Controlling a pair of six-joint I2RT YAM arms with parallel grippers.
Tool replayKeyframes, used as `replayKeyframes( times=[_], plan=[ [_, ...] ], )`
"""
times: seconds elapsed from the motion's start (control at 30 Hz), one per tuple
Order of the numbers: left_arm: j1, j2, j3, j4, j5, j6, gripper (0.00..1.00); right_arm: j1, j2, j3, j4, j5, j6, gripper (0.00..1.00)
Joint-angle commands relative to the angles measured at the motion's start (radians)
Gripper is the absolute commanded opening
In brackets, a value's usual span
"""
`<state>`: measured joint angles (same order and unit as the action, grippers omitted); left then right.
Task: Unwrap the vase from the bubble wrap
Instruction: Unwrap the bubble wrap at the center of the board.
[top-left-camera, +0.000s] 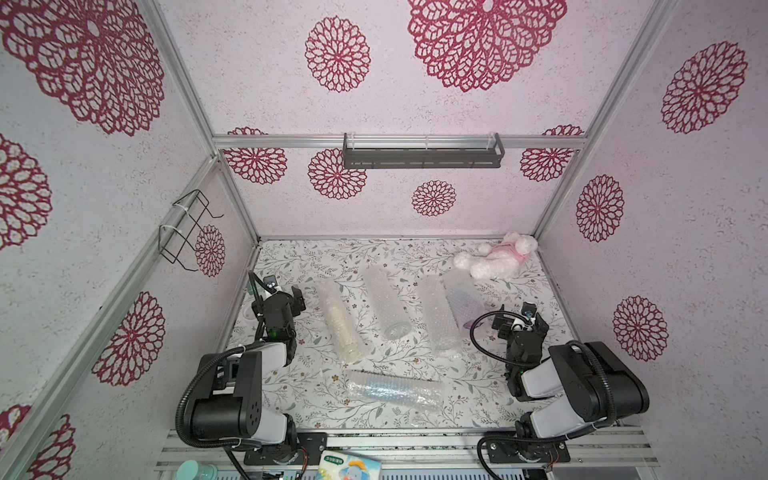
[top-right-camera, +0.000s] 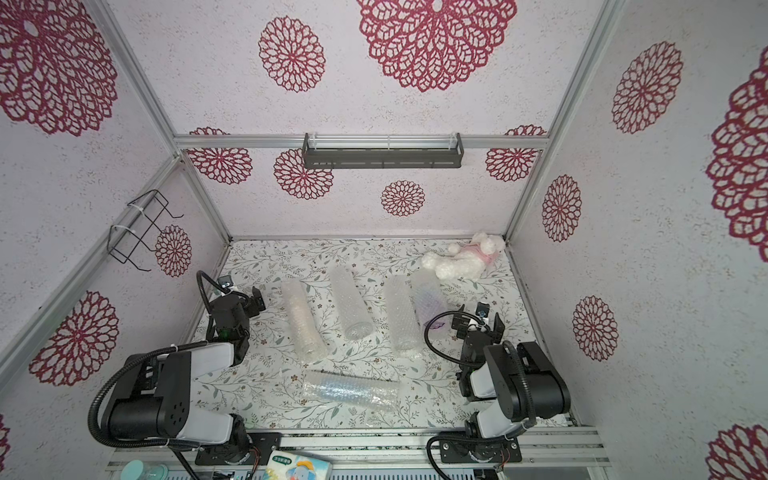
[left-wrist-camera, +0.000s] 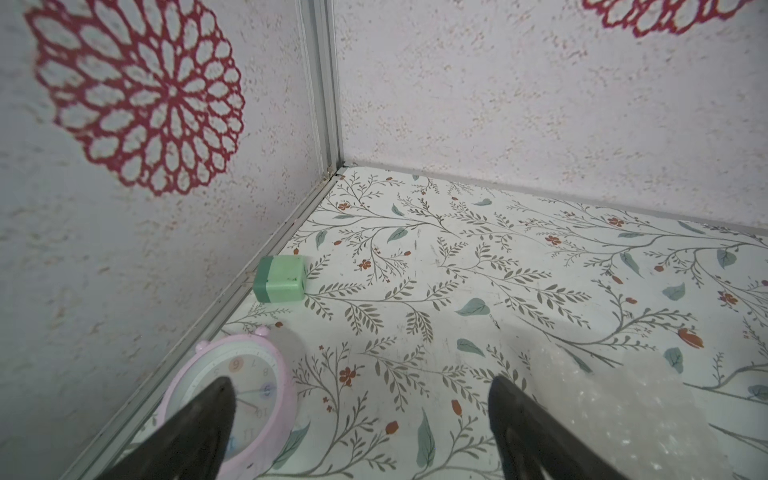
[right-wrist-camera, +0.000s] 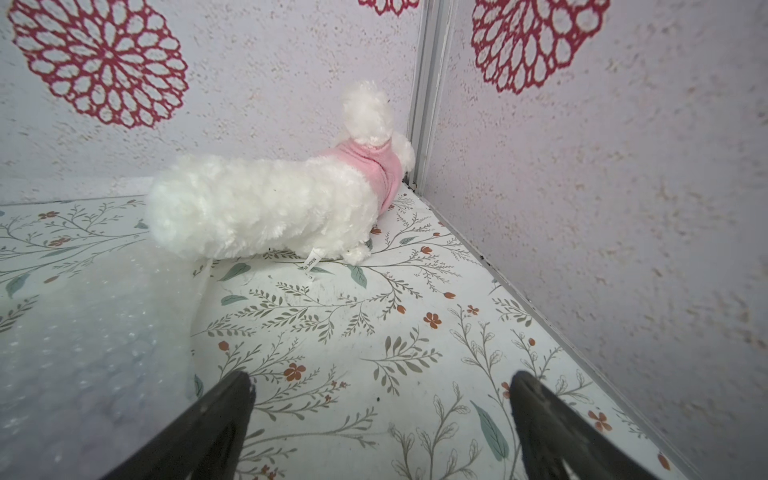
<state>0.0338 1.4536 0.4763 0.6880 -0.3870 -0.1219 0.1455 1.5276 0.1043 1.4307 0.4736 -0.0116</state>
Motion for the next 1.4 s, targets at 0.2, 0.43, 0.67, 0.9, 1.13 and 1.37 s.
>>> replayKeyframes(
  times=[0.2,0.43,0.67,0.9,1.13,1.37],
  plan=[
    [-0.127,-0.092,0.191,-0.371,-0.243,-0.04,0.97,0.012,-0.325,0.046,-0.23,0.192,0.04,0.99],
    [-0.137,-0.121,0.444,-0.788,-0.146,-0.147,0.97,0.014,-0.517,0.215,-0.668,0.232,0.209,0.99],
    [-0.138,-0.141,0.602,-1.063,-0.009,-0.265,0.97,0.054,-0.521,0.381,-0.985,0.031,0.282,0.99],
    [-0.162,-0.17,0.66,-1.248,0.141,-0.357,0.97,0.215,-0.477,0.532,-1.205,-0.106,0.29,0.96],
    [-0.198,-0.162,0.665,-1.376,0.177,-0.442,0.97,0.406,-0.375,0.697,-1.417,-0.178,0.285,0.95],
    [-0.191,-0.18,0.608,-1.392,0.243,-0.5,0.97,0.607,-0.241,0.804,-1.474,-0.188,0.258,0.92]
  ],
)
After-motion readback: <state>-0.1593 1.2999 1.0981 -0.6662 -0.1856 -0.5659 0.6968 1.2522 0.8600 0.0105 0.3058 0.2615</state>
